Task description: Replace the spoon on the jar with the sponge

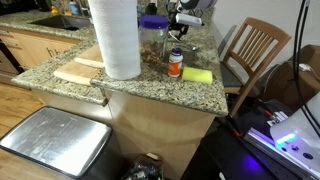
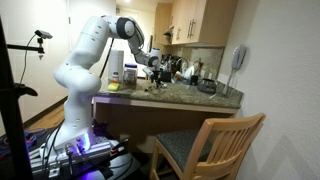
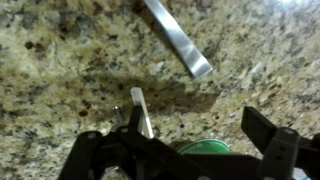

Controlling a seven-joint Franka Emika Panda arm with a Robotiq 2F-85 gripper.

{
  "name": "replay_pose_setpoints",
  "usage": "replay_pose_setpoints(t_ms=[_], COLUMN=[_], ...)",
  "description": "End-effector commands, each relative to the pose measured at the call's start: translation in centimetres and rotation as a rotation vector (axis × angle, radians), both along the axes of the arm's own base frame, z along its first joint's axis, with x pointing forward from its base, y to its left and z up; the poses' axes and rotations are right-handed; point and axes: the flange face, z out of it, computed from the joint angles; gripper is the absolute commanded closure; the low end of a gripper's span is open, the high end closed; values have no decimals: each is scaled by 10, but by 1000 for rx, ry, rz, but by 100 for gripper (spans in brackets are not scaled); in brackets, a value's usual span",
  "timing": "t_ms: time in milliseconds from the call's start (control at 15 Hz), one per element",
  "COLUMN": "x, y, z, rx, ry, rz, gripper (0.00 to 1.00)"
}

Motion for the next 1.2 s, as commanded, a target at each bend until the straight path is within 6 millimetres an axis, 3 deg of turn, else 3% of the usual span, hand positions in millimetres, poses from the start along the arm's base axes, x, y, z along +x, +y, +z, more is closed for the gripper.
replay_pose_setpoints(t_ms=[0, 400, 800, 933, 1000, 1133], x=[-3, -8, -27, -33, -17, -23], y=[11, 9, 5, 0, 7, 5], z=[-14, 2, 46, 49, 45, 52], rx=[49, -9, -51, -72, -48, -56], ry=[42, -1, -33, 2, -34, -18], rz=[52, 53, 62, 55, 64, 61], gripper=[0, 0, 0, 0, 0, 0])
